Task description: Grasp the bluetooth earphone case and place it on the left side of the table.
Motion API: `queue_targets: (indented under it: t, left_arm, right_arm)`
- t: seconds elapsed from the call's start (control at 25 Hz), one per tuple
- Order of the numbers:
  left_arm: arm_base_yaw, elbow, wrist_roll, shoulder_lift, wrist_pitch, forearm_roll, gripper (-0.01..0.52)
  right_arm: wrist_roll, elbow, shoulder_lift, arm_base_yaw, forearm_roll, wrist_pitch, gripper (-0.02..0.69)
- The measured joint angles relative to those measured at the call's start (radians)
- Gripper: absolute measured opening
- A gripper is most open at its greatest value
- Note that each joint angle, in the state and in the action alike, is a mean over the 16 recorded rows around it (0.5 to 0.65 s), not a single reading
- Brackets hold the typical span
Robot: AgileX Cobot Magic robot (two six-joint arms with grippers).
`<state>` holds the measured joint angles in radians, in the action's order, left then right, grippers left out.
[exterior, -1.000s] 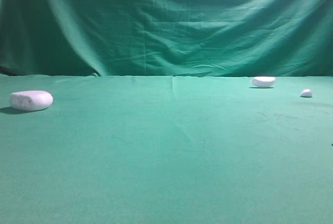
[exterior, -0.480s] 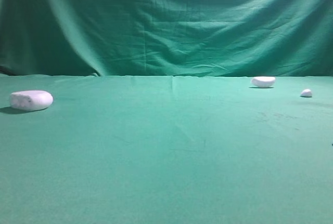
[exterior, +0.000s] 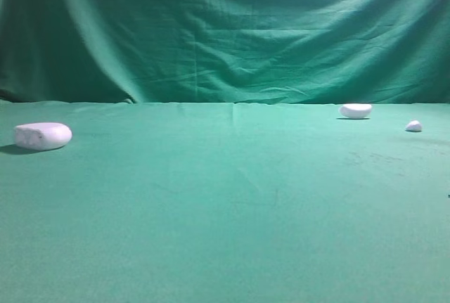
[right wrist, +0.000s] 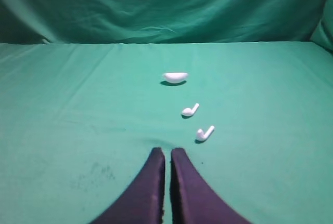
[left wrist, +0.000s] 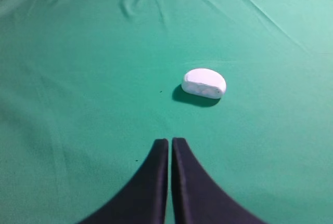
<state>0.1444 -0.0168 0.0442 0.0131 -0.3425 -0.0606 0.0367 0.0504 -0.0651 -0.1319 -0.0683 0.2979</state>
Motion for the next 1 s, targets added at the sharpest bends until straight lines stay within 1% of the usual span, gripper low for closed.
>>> queue_targets:
  t: [0.2, 0.4, 0.64, 1.0]
  left_arm:
    - [0.0, 0.0, 0.0, 0.0, 0.0, 0.0, 0.0]
    - [0.0, 0.0, 0.0, 0.0, 0.0, 0.0, 0.0]
    - [0.0, 0.0, 0.0, 0.0, 0.0, 0.0, 0.0]
    - [0.0, 0.0, 0.0, 0.0, 0.0, 0.0, 0.0]
  right_arm:
    - [0.002, -0.065, 0.061, 0.054, 0.005, 0.012, 0.0]
    - [0.004, -0.077, 0.076, 0.083, 0.011, 0.043, 0.0]
    - [0.006, -0.078, 0.077, 0.091, 0.016, 0.075, 0.0]
    - [0.007, -0.078, 0.077, 0.091, 0.017, 0.079, 0.0]
